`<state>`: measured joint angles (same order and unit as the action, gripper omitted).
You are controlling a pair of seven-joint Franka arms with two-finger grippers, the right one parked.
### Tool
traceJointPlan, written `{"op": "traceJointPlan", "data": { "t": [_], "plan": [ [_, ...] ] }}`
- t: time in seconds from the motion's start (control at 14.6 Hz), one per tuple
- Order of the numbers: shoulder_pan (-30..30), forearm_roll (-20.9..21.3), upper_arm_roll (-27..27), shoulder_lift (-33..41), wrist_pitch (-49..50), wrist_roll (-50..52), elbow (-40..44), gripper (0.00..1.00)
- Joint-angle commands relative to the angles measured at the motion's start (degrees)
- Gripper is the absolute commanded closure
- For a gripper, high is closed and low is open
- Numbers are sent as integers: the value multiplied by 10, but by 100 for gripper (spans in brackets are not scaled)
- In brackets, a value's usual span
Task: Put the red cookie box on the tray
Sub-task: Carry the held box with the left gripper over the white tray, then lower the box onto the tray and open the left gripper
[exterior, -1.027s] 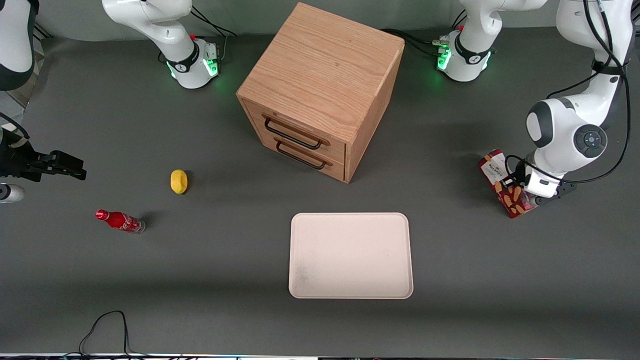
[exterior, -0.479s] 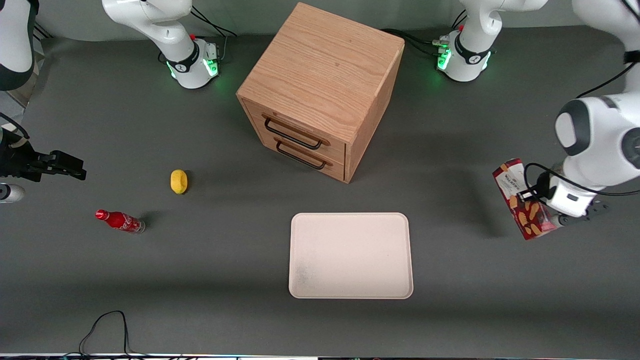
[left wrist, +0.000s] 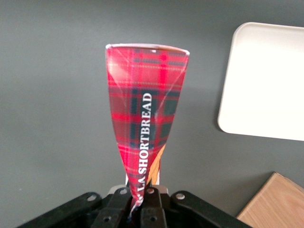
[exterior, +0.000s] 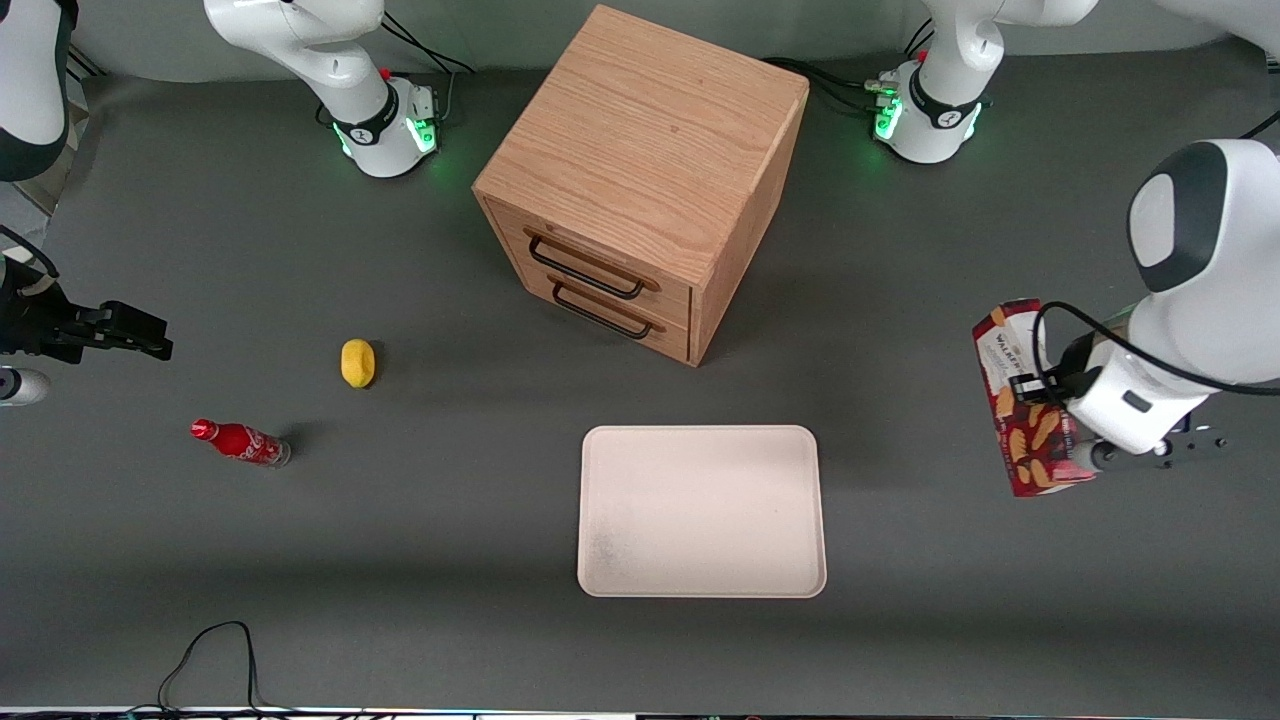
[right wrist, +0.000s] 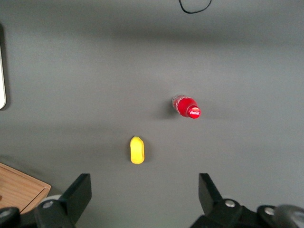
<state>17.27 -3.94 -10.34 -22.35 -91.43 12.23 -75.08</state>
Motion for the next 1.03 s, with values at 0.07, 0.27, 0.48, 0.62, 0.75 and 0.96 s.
{"op": "traceJointPlan", "data": {
  "t": [0.07,0.27,0.48,0.62,0.75,0.96],
  "plan": [
    [31,-25,2,-136,43,-6,173,100],
    [66,-52,-11,-219,19,27,242,100],
    [89,-71,-7,-270,-68,61,238,100],
    [102,-89,-8,-300,-119,92,232,100],
    [112,-88,-8,-326,-155,114,229,100],
    [116,-86,-9,-329,-214,111,181,100]
  ]
}}
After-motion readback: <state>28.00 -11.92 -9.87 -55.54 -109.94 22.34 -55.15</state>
